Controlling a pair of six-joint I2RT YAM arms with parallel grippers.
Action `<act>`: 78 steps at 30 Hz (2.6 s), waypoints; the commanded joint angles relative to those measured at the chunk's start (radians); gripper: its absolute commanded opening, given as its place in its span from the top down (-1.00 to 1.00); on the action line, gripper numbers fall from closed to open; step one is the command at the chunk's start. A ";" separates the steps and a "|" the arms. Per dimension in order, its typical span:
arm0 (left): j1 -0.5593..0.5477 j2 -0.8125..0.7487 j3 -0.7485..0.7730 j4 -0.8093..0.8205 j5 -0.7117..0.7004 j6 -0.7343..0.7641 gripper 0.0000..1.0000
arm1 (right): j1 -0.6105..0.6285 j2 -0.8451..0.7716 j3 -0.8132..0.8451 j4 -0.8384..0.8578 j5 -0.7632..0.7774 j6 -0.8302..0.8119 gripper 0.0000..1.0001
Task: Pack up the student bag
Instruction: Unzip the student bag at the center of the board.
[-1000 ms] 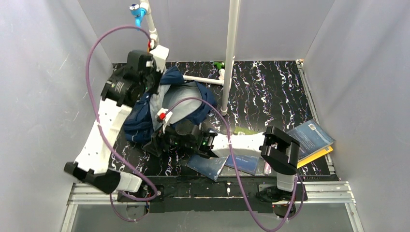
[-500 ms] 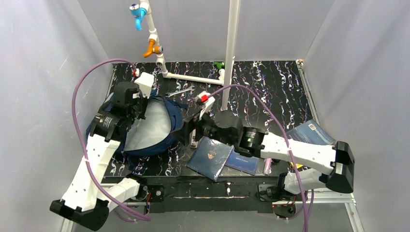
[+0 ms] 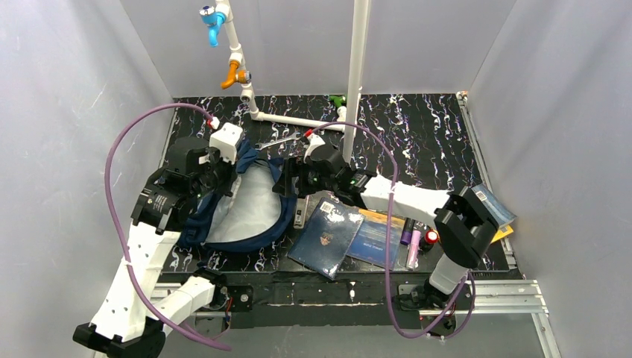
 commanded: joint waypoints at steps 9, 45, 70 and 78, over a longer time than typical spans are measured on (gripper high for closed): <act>-0.002 -0.055 -0.057 0.042 0.176 -0.012 1.00 | 0.003 0.107 0.047 0.088 -0.057 0.062 -0.83; -0.232 -0.010 -0.202 0.027 -0.070 -0.252 -0.46 | 0.154 -0.016 0.177 -0.009 0.301 0.375 0.97; -0.323 0.279 -0.004 0.325 -0.516 0.209 1.00 | 0.322 -0.166 -0.113 0.183 0.673 0.438 0.97; -0.308 0.079 -0.243 0.269 -0.578 0.169 1.00 | 0.322 0.007 0.031 0.189 0.367 0.178 0.01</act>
